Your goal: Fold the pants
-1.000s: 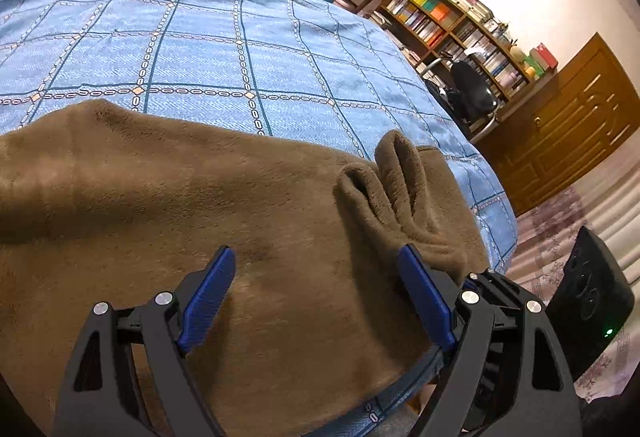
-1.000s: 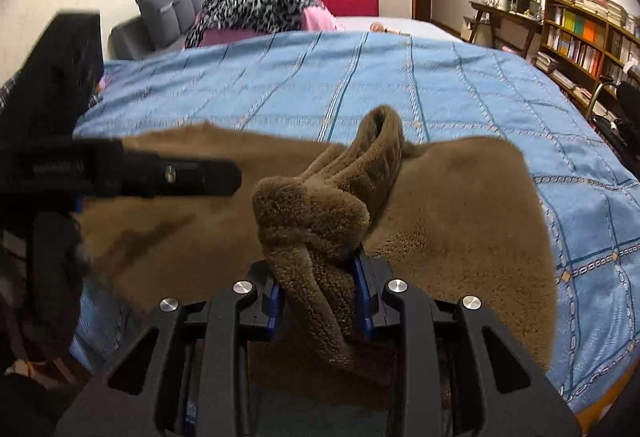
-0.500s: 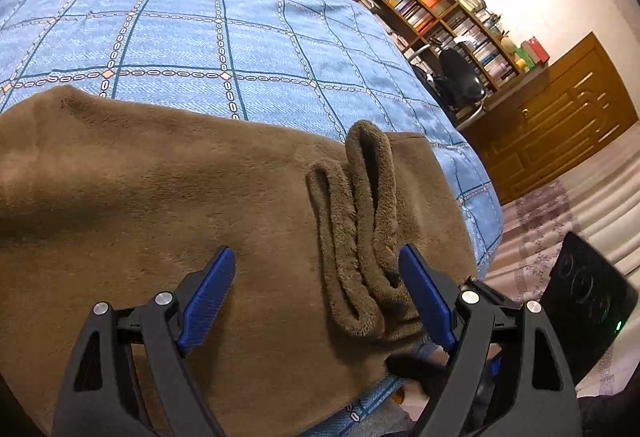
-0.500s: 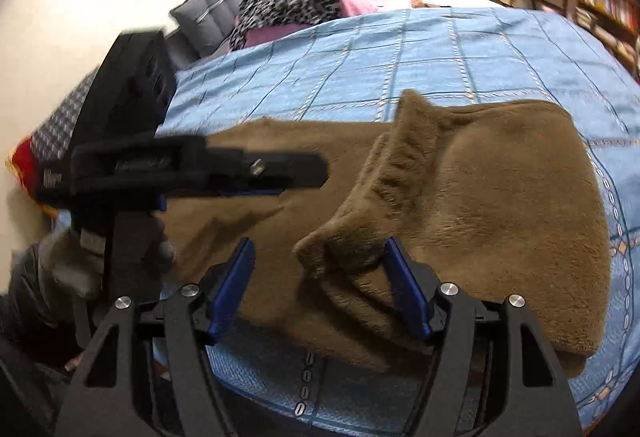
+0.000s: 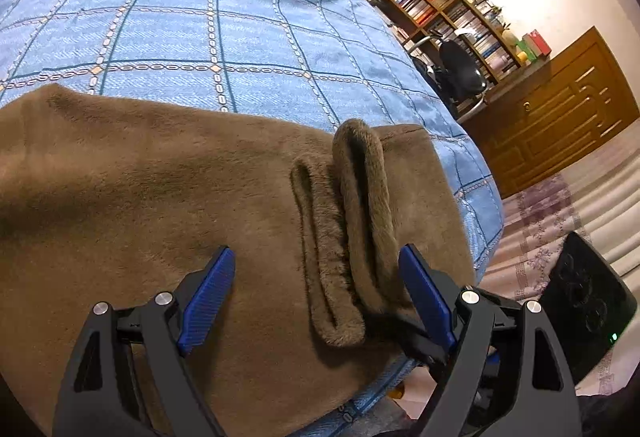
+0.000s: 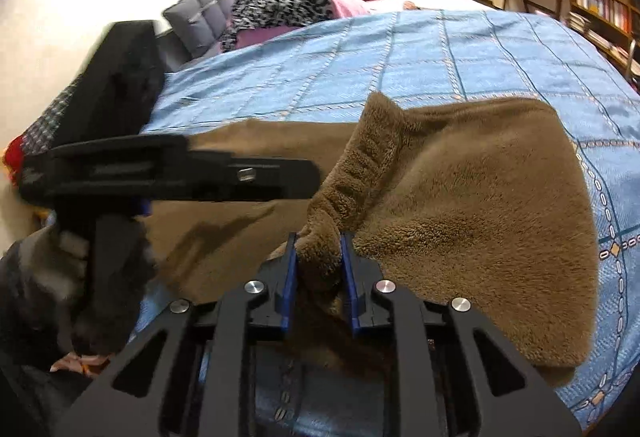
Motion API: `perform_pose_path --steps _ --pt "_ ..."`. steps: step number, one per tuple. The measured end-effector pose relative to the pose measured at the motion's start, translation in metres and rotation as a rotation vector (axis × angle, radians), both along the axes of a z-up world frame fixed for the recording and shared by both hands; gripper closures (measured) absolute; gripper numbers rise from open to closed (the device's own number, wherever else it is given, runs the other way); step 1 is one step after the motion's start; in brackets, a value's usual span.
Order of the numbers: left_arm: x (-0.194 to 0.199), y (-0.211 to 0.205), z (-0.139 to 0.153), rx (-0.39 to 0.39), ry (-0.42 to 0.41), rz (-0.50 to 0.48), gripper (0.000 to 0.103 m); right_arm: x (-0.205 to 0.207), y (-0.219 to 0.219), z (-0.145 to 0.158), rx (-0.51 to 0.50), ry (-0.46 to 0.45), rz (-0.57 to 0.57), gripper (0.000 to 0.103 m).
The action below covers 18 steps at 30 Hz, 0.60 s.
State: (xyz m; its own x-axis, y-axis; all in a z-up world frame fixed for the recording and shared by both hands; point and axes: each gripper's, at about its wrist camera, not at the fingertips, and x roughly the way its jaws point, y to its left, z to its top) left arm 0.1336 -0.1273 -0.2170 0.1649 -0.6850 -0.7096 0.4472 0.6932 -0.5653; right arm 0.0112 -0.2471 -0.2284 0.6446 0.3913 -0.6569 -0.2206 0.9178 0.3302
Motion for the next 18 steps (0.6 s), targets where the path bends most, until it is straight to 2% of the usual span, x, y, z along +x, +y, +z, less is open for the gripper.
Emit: perform_pose_path --steps 7,8,13,18 --pt "0.003 -0.021 -0.008 0.004 0.028 -0.039 0.015 0.001 0.000 -0.019 0.038 0.041 0.023 0.080" --pt "0.004 -0.024 -0.010 0.012 0.035 -0.042 0.015 0.001 -0.001 -0.020 0.048 0.038 0.019 0.078" --pt "0.010 -0.033 -0.015 -0.013 0.083 -0.054 0.015 -0.010 -0.008 -0.010 0.065 0.011 0.037 0.053" --pt "0.008 -0.043 -0.015 -0.034 0.114 -0.087 0.020 -0.026 -0.027 -0.005 0.065 -0.002 0.002 0.051"
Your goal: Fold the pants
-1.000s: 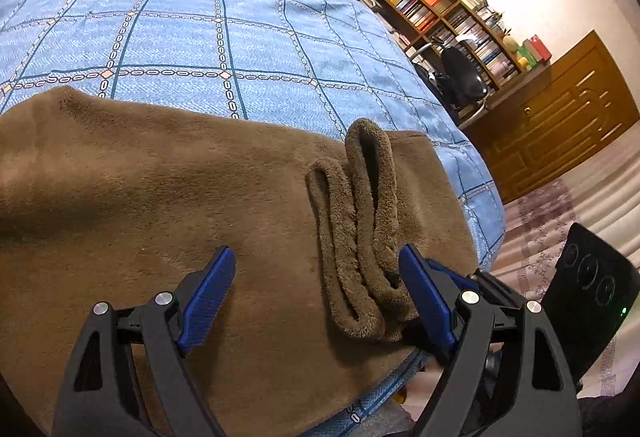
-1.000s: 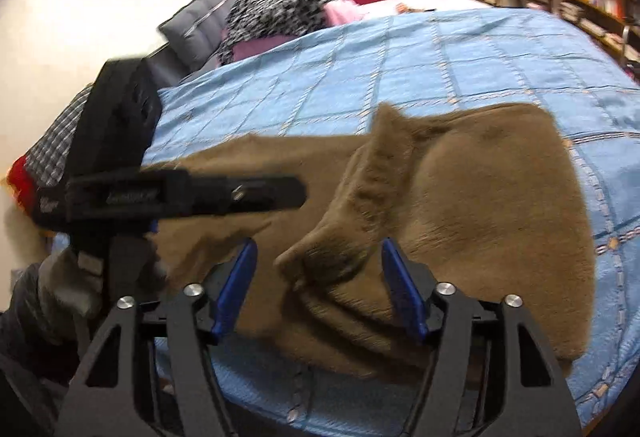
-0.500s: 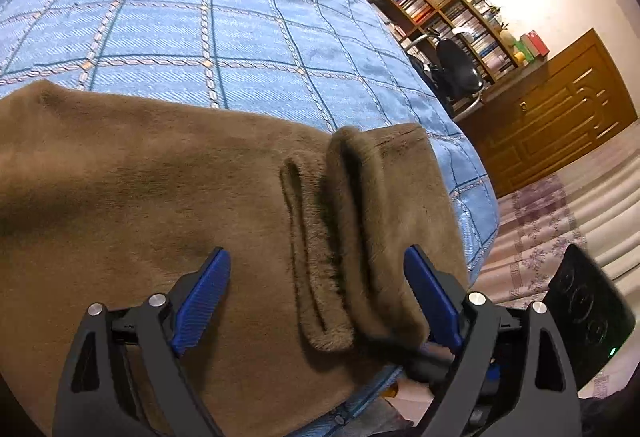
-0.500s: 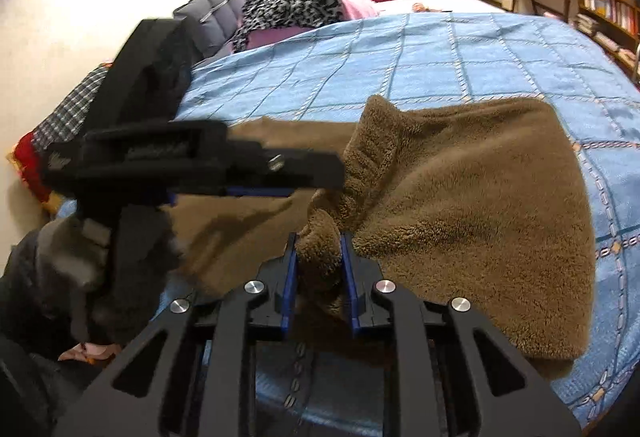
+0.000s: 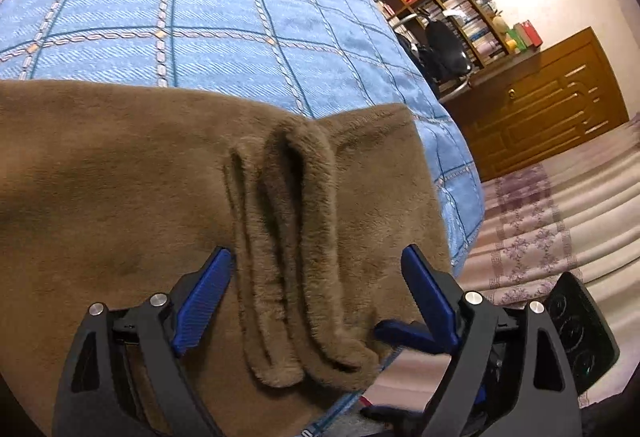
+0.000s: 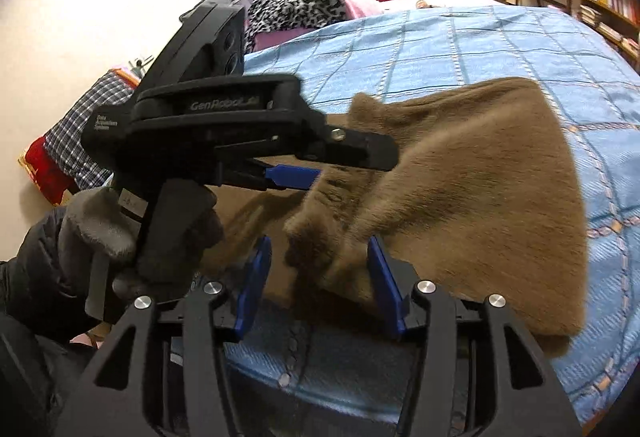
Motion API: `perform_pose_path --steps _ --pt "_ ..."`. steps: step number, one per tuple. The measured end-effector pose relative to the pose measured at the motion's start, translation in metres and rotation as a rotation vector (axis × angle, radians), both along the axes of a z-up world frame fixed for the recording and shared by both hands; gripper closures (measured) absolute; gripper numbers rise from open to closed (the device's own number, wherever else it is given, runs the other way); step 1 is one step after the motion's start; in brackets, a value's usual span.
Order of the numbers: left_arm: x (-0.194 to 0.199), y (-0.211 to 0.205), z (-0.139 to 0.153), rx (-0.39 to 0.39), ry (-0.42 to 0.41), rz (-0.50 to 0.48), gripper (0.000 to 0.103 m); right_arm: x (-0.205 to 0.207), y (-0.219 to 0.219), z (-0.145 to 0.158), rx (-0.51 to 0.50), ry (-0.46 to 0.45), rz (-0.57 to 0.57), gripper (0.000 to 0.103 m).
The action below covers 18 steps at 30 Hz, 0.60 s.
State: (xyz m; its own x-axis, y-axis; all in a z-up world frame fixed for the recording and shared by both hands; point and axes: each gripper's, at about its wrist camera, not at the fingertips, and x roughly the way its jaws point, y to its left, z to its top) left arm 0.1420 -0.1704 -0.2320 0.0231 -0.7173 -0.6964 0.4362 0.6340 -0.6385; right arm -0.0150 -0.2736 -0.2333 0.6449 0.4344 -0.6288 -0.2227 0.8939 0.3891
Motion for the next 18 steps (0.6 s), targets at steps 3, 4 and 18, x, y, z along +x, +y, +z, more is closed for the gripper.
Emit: perform_pose_path --steps 3,4,18 --pt "-0.004 -0.007 -0.002 0.029 -0.003 -0.012 0.029 -0.007 -0.017 0.004 0.020 -0.006 -0.051 0.051" --pt "-0.005 -0.008 -0.003 0.044 -0.009 -0.008 0.033 -0.008 -0.023 0.006 0.022 -0.013 -0.071 0.051" --pt "-0.008 0.034 0.044 0.038 -0.126 0.077 0.075 -0.009 -0.051 0.030 0.019 -0.068 -0.219 0.051"
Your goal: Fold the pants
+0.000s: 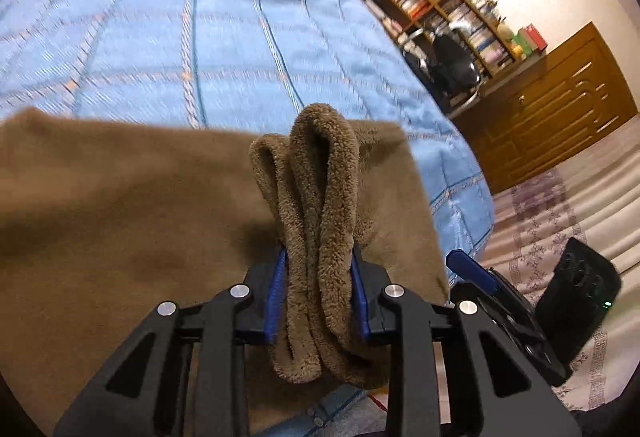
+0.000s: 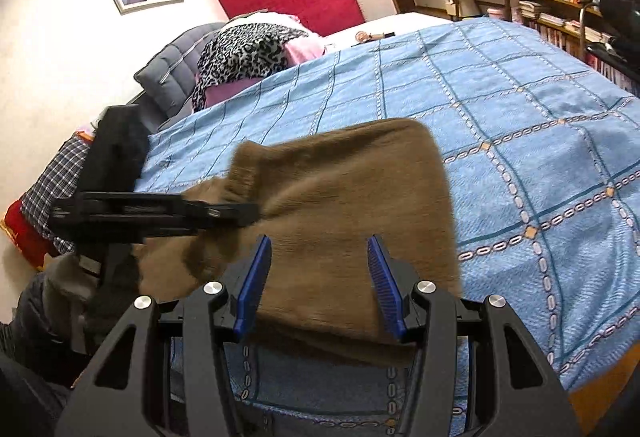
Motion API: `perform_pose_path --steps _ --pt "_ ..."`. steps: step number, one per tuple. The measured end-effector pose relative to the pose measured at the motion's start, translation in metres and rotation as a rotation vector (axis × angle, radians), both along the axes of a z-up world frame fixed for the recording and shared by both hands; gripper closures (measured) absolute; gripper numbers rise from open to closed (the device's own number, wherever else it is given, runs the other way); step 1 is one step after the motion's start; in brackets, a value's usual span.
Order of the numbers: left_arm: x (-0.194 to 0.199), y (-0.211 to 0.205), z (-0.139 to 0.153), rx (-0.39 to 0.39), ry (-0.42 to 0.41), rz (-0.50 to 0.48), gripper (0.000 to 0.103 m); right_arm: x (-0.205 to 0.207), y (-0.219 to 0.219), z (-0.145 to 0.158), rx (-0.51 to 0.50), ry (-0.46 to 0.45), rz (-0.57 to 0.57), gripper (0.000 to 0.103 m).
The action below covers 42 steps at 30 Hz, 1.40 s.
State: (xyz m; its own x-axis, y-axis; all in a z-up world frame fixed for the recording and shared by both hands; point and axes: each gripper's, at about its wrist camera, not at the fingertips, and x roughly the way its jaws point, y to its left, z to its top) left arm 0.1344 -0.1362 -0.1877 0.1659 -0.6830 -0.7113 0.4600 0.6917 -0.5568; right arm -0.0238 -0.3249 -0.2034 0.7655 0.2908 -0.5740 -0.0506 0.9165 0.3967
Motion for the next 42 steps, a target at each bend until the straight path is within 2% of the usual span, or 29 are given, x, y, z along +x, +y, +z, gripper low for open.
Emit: perform_pose_path --steps 4,9,13,17,23,28,34,39,42 --pt "0.001 0.045 0.025 0.025 -0.061 0.070 0.075 0.002 0.001 0.006 -0.007 -0.010 0.004 0.051" --pt "-0.001 0.102 0.035 0.088 -0.088 0.148 0.075 0.015 0.020 0.009 -0.026 -0.002 0.044 0.051" --pt "-0.004 0.147 0.021 0.135 -0.066 0.213 0.075 0.026 0.037 0.008 -0.039 0.013 0.084 0.052" --pt "-0.005 0.171 0.000 0.134 -0.019 0.251 0.075 0.038 0.060 0.005 -0.049 0.031 0.130 0.051" --pt "-0.003 0.167 -0.026 0.183 -0.021 0.269 0.072 0.058 0.092 -0.018 -0.091 0.083 0.185 0.052" --pt "-0.003 0.169 -0.032 0.163 -0.061 0.272 0.072 0.070 0.093 -0.047 -0.094 0.144 0.167 0.051" --pt "-0.004 0.174 -0.026 0.132 -0.068 0.290 0.074 0.068 0.094 -0.041 -0.087 0.140 0.159 0.051" --pt "-0.004 0.182 0.003 0.163 -0.193 0.337 0.075 0.068 0.097 -0.029 -0.076 0.104 0.160 0.051" --pt "0.006 0.191 -0.007 0.200 -0.141 0.366 0.074 0.074 0.102 -0.041 -0.089 0.131 0.169 0.051"
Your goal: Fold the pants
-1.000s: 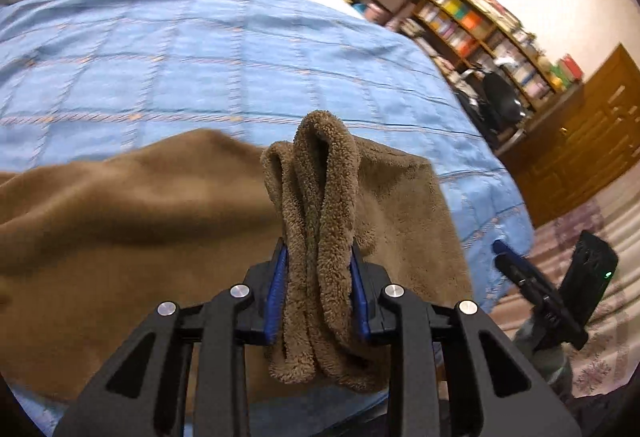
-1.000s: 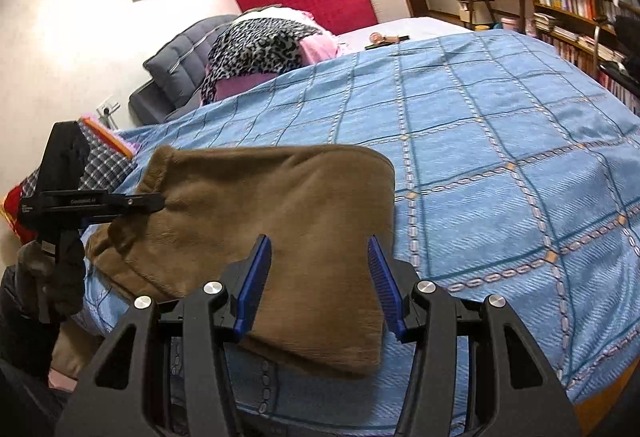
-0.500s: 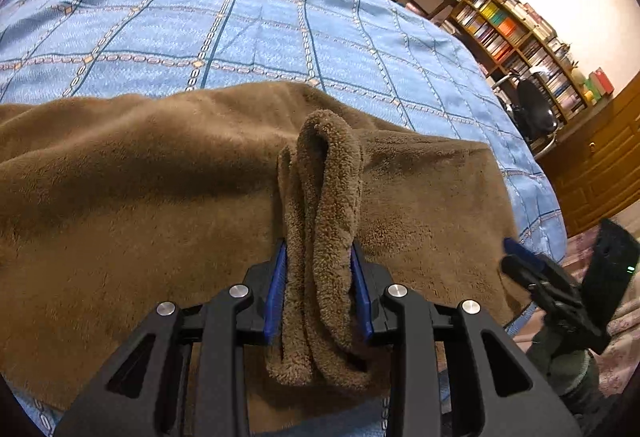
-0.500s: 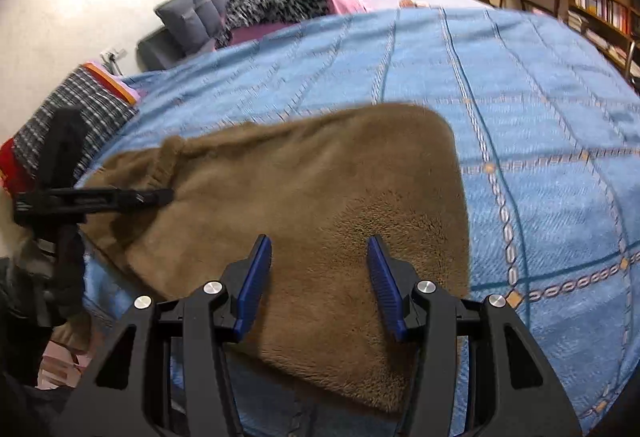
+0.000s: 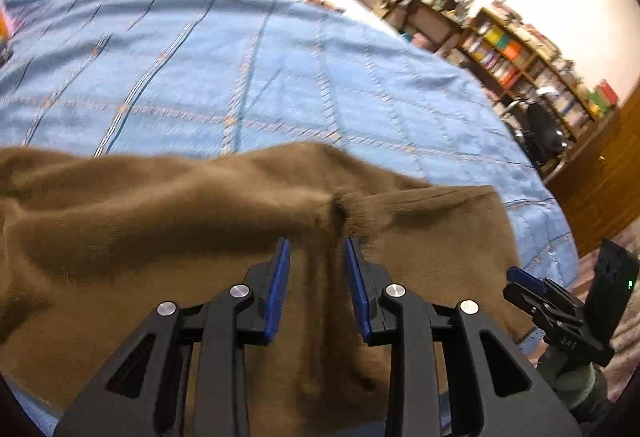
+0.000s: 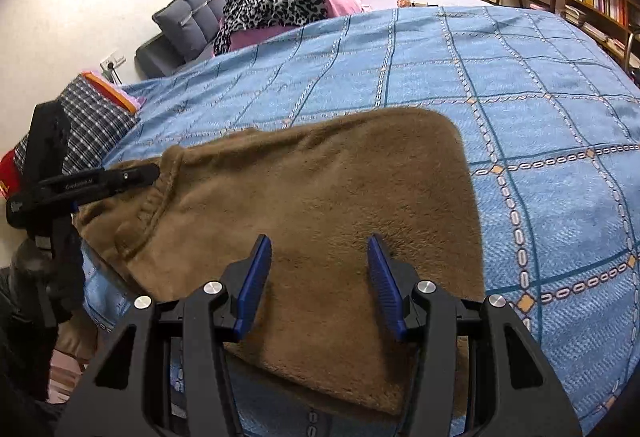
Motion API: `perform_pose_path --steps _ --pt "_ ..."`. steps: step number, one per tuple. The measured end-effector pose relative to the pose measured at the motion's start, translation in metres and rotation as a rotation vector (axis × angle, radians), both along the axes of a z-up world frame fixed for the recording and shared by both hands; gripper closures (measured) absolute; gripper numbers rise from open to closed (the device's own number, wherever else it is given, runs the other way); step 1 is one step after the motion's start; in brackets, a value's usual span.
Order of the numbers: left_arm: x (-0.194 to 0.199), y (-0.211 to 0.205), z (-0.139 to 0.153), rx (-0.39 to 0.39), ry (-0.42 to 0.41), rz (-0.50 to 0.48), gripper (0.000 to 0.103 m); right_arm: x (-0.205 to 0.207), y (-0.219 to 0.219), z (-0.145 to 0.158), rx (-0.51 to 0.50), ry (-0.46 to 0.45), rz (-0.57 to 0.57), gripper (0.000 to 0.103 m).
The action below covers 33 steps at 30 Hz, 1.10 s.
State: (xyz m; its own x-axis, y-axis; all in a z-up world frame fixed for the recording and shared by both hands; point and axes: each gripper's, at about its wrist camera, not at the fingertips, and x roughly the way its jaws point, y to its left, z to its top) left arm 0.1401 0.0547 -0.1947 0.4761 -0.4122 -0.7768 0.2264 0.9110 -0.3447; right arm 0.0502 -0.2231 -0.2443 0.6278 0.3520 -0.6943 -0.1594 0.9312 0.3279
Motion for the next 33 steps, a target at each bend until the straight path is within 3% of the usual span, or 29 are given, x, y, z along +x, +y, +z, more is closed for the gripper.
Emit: perform_pose_path --steps 4,8,14,20,33 --pt "-0.007 -0.001 -0.003 0.001 0.013 0.005 0.073 0.003 0.005 -0.007 -0.030 0.011 -0.006 0.051" --pt "-0.015 -0.017 0.010 0.031 -0.038 -0.009 0.059 0.006 0.006 -0.007 -0.030 0.026 -0.015 0.051" --pt "-0.020 -0.038 0.023 -0.020 -0.073 -0.019 0.057 0.011 0.008 -0.006 -0.051 0.069 -0.035 0.051" --pt "-0.022 -0.062 0.025 -0.013 -0.099 -0.040 0.052 0.017 0.013 -0.004 -0.086 0.118 -0.053 0.049" --pt "0.004 -0.072 -0.029 0.033 -0.019 -0.014 0.052 0.021 0.022 -0.005 -0.134 0.132 -0.051 0.044"
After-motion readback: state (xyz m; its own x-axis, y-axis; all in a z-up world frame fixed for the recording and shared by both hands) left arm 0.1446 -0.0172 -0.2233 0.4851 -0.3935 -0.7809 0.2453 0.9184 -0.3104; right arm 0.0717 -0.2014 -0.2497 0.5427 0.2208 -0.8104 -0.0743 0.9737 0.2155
